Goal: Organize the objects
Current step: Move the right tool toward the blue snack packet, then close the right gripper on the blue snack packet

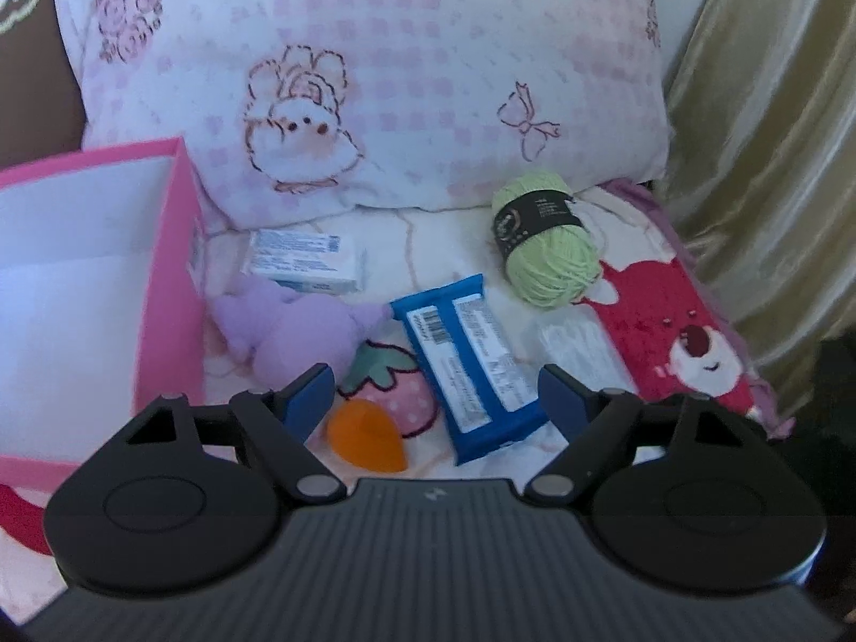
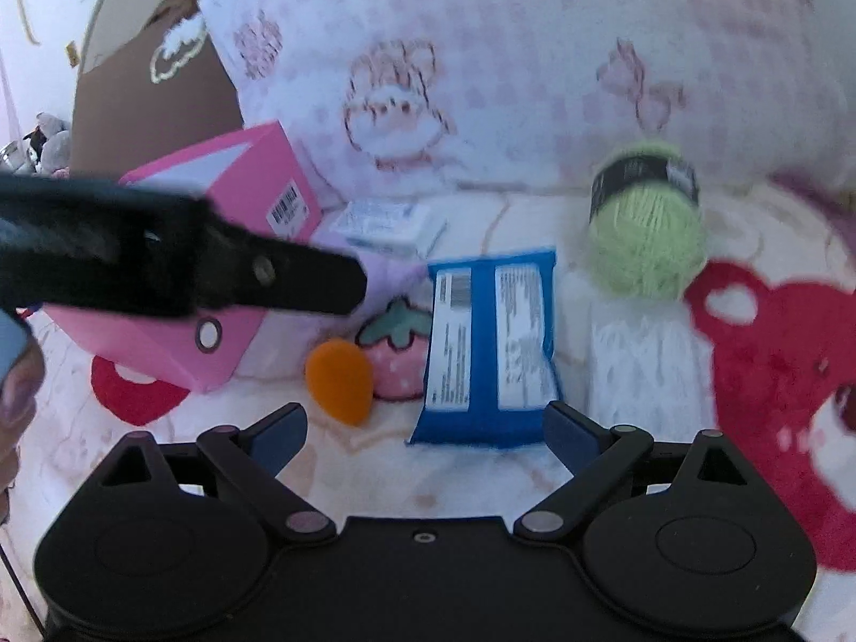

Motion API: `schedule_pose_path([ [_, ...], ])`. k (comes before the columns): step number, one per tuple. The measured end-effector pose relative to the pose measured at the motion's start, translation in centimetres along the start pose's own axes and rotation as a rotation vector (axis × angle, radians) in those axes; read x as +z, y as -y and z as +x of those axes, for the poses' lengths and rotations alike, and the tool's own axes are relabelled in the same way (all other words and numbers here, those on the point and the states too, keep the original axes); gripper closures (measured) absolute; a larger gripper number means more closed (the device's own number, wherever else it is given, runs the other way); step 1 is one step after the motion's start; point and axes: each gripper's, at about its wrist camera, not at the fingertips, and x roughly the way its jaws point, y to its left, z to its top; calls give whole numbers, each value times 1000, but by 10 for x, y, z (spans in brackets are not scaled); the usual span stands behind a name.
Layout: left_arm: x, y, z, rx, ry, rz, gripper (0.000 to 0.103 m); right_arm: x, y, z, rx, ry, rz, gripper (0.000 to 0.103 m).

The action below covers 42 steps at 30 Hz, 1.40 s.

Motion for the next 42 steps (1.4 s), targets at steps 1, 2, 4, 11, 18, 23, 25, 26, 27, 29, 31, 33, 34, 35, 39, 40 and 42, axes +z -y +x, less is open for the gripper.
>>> schedule_pose_path([
  [1,-1,-1,1,-9,1,-15,20,-2,2,3,0,-1,31,6],
  [2,-2,-2,3,-16,3,-25,20,-4,2,5,-3,10,49,6],
  [4,-4,-1,5,-21,2,-12,20,-7,-1,7,-31,43,24,7],
  [11,-7,-1,17,-75,8,-35,25,-5,10,19,-65,71,29,19],
  [18,-6,9,41,-76,-42,-7,44,-9,8,29,-130,81,-62,27],
  [23,0,8,68,-51,-124,-9,55,-11,6,34,-154,78,-103,26],
  [25,1,3,74,-44,-134,-27,59,-11,6,36,-156,78,-119,26],
  [26,0,1,75,-47,-138,-42,60,-11,6,37,-156,76,-129,25],
  [27,-1,-1,77,-51,-143,-60,65,-10,6,39,-156,73,-145,24],
  [29,-4,-5,81,-59,-154,-96,74,-10,4,43,-158,71,-181,23],
  [31,-8,-7,85,-72,-168,-118,83,-10,3,46,-162,73,-202,25],
  [33,-12,-7,85,-75,-171,-136,84,-8,4,46,-157,73,-197,30],
  [34,-12,-7,84,-74,-160,-136,84,-7,2,45,-165,75,-194,31],
  [35,-12,-7,83,-79,-150,-138,85,-7,1,43,-173,76,-188,32],
  [39,-11,-12,82,-100,-141,-170,85,-7,1,42,-175,65,-175,33],
  [40,-11,-12,83,-98,-141,-172,85,-9,-1,40,-172,66,-171,33],
  [42,-11,-13,85,-102,-147,-169,87,-8,-1,40,-165,67,-164,33],
])
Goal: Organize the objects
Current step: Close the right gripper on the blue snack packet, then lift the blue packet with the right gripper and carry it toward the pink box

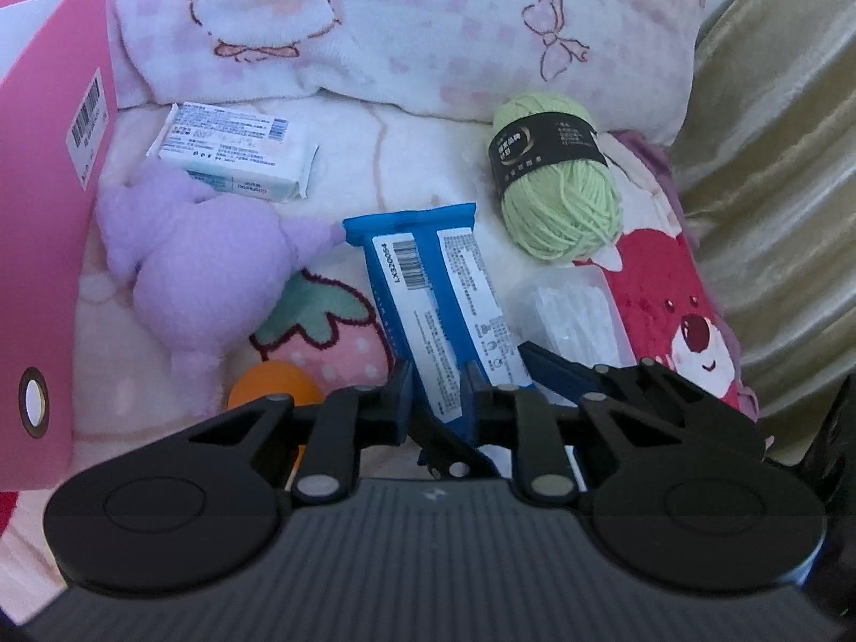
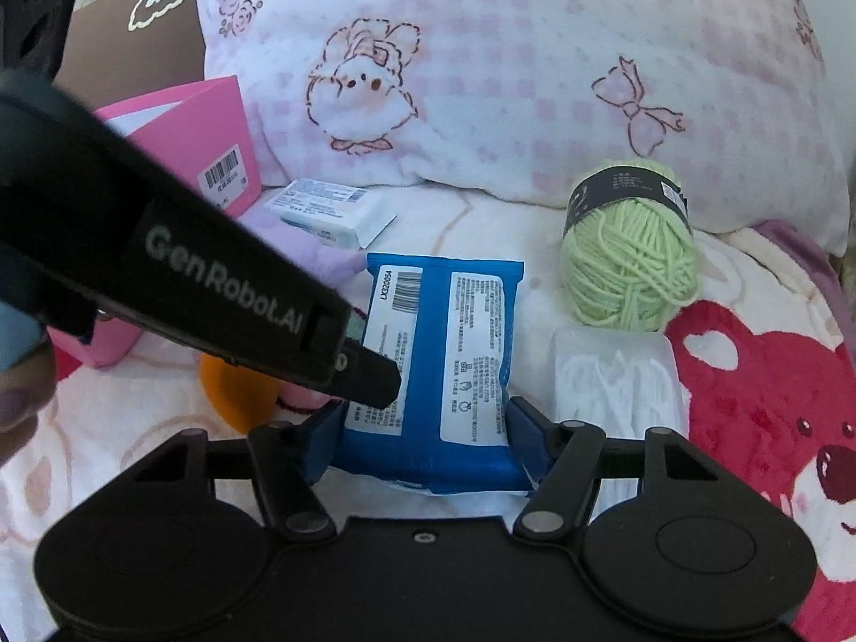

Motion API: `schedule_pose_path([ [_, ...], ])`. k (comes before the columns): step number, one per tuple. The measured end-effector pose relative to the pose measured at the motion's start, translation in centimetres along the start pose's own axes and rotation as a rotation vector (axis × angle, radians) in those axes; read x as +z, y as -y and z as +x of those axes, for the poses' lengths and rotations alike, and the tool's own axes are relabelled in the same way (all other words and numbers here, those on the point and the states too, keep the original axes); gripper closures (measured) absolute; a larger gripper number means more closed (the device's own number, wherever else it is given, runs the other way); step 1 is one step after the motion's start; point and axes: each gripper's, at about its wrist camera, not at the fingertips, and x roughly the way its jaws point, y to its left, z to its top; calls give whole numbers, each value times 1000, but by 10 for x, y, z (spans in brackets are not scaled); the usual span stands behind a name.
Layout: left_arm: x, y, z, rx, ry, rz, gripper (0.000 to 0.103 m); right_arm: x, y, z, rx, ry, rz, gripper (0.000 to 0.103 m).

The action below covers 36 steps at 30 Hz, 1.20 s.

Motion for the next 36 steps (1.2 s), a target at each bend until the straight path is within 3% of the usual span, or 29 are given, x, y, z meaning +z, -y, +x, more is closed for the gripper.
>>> schedule_pose_path([
  [8,-2,-10,-2,-27,-6,-58,88,0,-3,2,-20,-20,-8,33],
  [14,-5,-11,2,3,26,-33,89,-9,-15,8,-53,6,-81,25],
  [20,-8,-8,0,-24,58,-38,90,-5,-2,1,-6,11,-16,33],
  [25,-11,-12,1,-24,53,-71,90,-8,-13,1,-43,8,-78,34],
  [36,-24,-1,-15,0,45,-54,90,-9,-9,-16,37,-31,28,35],
])
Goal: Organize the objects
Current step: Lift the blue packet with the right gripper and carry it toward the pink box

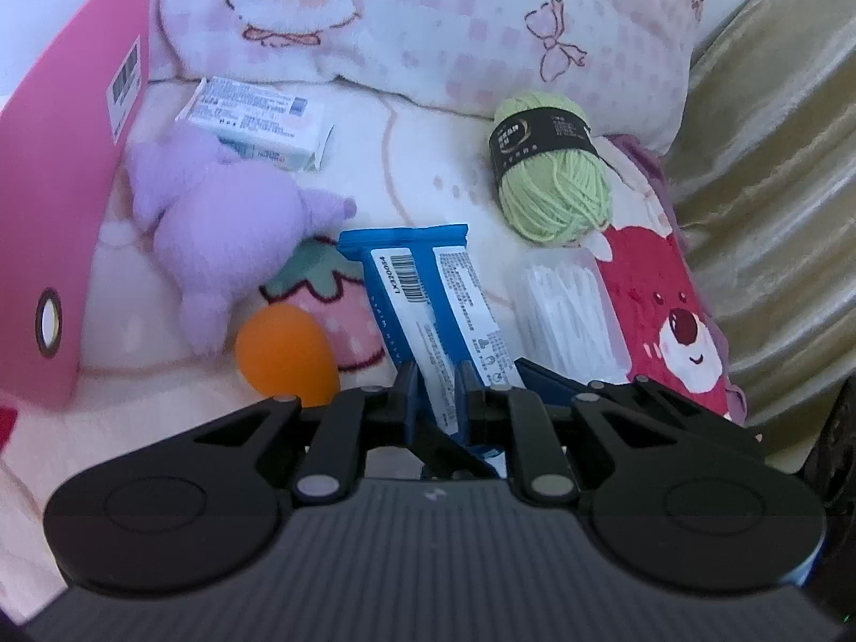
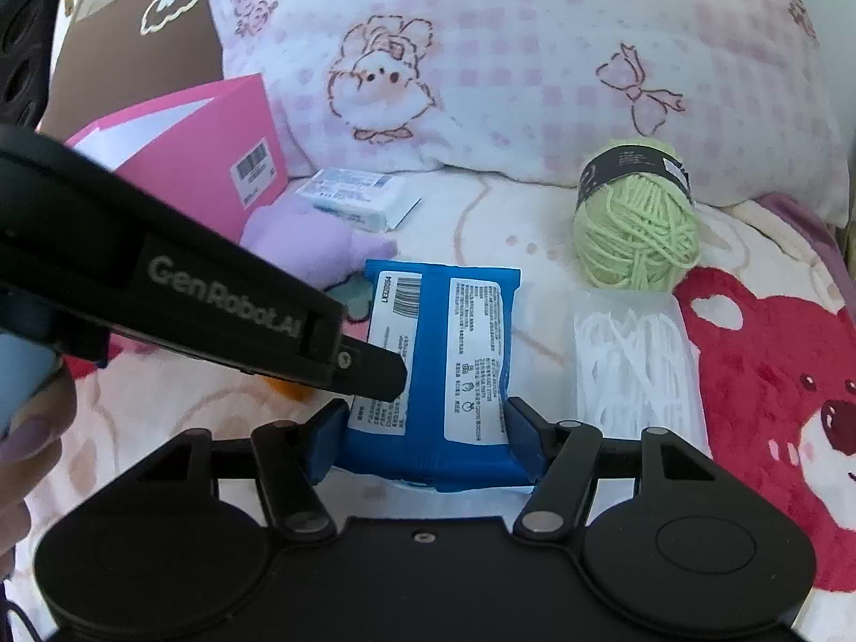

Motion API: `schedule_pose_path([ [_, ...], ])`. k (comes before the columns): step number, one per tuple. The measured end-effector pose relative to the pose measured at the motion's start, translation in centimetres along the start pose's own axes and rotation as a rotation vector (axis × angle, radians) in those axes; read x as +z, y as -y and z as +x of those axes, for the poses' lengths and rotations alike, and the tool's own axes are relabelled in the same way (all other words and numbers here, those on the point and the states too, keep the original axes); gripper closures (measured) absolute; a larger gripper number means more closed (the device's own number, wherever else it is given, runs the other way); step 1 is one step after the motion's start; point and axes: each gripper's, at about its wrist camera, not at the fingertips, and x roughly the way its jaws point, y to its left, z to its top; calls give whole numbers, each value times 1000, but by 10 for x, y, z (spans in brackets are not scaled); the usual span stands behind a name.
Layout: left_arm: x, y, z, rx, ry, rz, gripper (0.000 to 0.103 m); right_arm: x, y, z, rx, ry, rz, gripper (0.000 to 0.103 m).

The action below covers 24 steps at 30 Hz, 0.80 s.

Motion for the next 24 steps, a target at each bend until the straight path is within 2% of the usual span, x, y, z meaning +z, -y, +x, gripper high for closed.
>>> schedule_pose_path([
  [4,-4,1,-4,-5,-16,-14,90,-2,3,-6,40,-27,41,35],
  [6,-6,1,-10,5,-41,-19,90,-2,12,-9,110,-55,106,34],
  [8,-9,3,-16,26,-64,-7,90,-2,26,-13,218,-95,201,34],
  [11,-10,1,-17,55,-76,-2,90,-7,35,-16,292,-118,270,33],
  [18,-12,2,-5,122,-71,39,90,-8,15,-8,226,-135,153,29],
  [24,-11,-5,-2,90,-77,-14,90,-8,17,-3,215,-150,153,24],
])
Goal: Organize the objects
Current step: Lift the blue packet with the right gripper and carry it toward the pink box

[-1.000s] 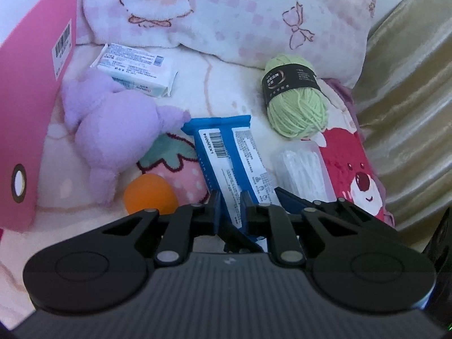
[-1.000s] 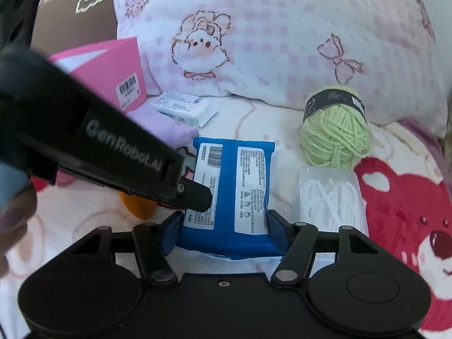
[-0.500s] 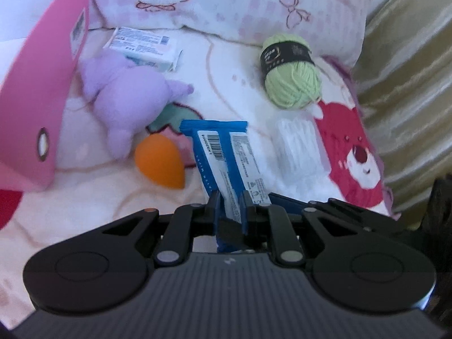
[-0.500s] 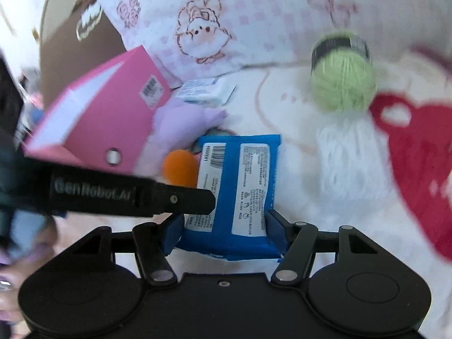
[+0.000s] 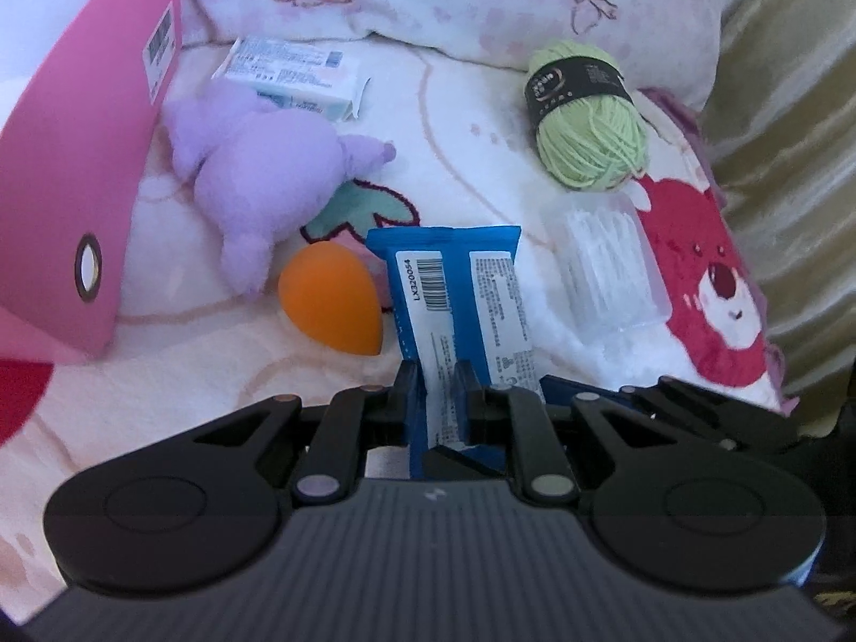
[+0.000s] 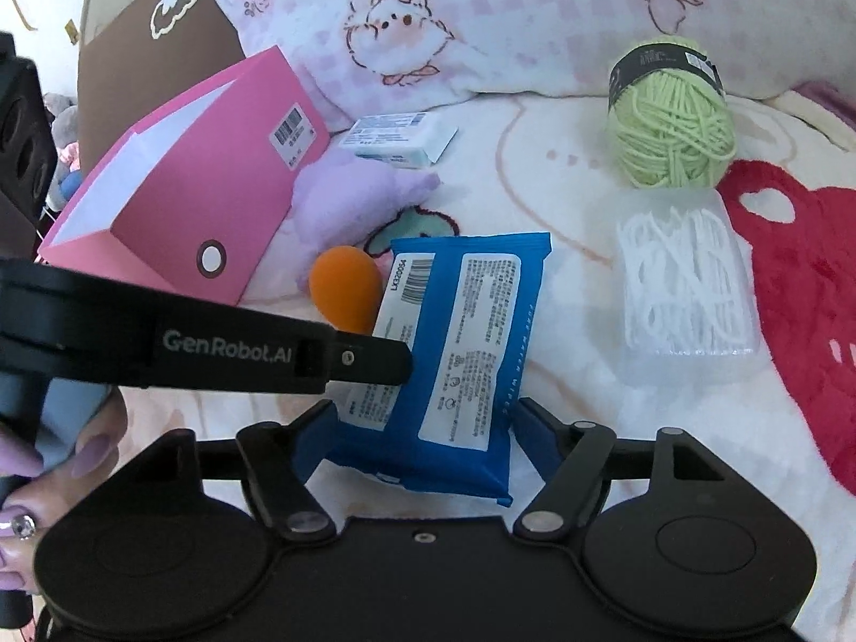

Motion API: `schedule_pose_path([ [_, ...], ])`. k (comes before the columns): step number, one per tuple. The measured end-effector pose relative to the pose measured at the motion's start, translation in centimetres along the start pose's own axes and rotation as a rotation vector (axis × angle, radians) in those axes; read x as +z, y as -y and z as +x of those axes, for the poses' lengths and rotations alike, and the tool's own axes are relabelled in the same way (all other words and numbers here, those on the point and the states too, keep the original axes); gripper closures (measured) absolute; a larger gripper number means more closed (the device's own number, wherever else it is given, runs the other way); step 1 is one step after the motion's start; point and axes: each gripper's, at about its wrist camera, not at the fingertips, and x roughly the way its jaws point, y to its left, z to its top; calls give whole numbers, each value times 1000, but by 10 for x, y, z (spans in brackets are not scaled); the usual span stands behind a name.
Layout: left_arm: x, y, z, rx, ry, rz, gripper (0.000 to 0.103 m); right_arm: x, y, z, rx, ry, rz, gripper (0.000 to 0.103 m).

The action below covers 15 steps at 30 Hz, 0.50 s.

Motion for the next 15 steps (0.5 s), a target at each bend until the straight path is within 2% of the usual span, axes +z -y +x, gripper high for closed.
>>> schedule_pose_path([
  [4,3,-11,0,-67,-28,-96,90,-1,-2,-1,22,7,-13,21],
  [7,1,-13,2,-57,-37,-105,90,-3,-7,-3,31,9,-44,21],
  [13,-6,6,2,2,4,1,90,-5,-8,4,-1,0,-59,21],
  [15,-9,13,1,15,22,47,90,-5,-6,4,-7,18,-42,25],
])
